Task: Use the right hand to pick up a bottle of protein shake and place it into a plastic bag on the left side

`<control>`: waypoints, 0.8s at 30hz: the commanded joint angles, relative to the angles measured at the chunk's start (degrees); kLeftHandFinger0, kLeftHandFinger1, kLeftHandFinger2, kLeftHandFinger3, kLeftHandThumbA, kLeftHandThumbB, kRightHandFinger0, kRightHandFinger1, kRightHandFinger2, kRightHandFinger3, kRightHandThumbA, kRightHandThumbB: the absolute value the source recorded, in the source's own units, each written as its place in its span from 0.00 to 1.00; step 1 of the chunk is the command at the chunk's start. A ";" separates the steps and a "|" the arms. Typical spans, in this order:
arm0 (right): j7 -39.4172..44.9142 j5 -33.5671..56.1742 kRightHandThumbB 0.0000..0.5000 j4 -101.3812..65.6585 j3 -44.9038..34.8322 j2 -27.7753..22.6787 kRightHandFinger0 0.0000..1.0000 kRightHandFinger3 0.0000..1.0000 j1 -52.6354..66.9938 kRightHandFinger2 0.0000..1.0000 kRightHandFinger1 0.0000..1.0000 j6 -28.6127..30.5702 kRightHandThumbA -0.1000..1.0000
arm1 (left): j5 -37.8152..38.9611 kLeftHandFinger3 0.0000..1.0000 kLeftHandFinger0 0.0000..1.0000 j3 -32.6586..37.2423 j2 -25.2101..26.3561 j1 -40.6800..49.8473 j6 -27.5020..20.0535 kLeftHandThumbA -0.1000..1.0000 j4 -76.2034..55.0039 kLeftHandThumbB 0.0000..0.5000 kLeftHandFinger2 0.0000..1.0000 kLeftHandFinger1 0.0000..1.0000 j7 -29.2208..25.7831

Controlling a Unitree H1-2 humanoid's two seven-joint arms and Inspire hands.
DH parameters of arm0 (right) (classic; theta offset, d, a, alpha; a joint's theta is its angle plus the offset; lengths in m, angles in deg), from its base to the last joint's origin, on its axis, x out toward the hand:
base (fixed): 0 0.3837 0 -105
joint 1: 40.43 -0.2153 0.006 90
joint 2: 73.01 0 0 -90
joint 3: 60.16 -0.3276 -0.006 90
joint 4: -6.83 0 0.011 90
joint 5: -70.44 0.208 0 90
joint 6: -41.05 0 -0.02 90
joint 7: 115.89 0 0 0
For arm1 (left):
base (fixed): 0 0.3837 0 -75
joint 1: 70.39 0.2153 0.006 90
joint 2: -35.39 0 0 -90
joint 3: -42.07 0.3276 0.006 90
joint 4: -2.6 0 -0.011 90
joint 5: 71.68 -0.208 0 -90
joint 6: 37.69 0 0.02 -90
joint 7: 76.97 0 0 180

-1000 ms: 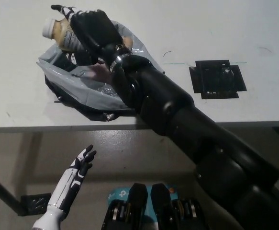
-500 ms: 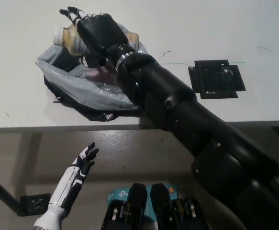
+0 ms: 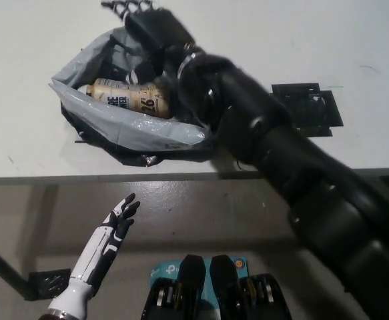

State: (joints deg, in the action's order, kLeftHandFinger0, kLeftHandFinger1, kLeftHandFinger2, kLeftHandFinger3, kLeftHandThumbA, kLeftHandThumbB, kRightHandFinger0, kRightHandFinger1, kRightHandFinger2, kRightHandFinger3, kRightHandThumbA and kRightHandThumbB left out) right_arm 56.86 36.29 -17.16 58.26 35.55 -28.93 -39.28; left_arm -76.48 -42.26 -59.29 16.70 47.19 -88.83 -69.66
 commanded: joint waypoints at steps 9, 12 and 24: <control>16.22 17.74 0.74 -58.34 -18.05 -17.59 1.00 1.00 4.53 1.00 1.00 -8.95 1.00 | -0.83 1.00 1.00 -0.81 1.13 -2.47 -2.07 1.00 0.26 0.42 1.00 1.00 -0.03; 16.64 20.25 0.73 -70.90 -21.79 -23.90 1.00 1.00 10.04 1.00 1.00 -7.49 1.00 | -0.11 1.00 1.00 -1.80 1.18 -3.84 -0.96 1.00 0.26 0.41 1.00 1.00 -0.39; 2.50 49.03 0.75 -112.32 -37.35 -31.43 1.00 1.00 54.70 1.00 1.00 -6.88 1.00 | 2.33 1.00 1.00 -2.46 1.56 -5.99 -0.95 1.00 2.13 0.33 1.00 1.00 0.75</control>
State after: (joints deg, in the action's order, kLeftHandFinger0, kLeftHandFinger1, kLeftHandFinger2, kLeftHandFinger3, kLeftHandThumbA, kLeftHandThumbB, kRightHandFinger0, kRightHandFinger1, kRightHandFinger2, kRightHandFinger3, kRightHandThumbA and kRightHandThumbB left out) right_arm 63.59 46.74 -66.09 41.90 19.00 0.00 -43.13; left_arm -76.94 -42.35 -59.24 15.71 47.25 -86.21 -69.71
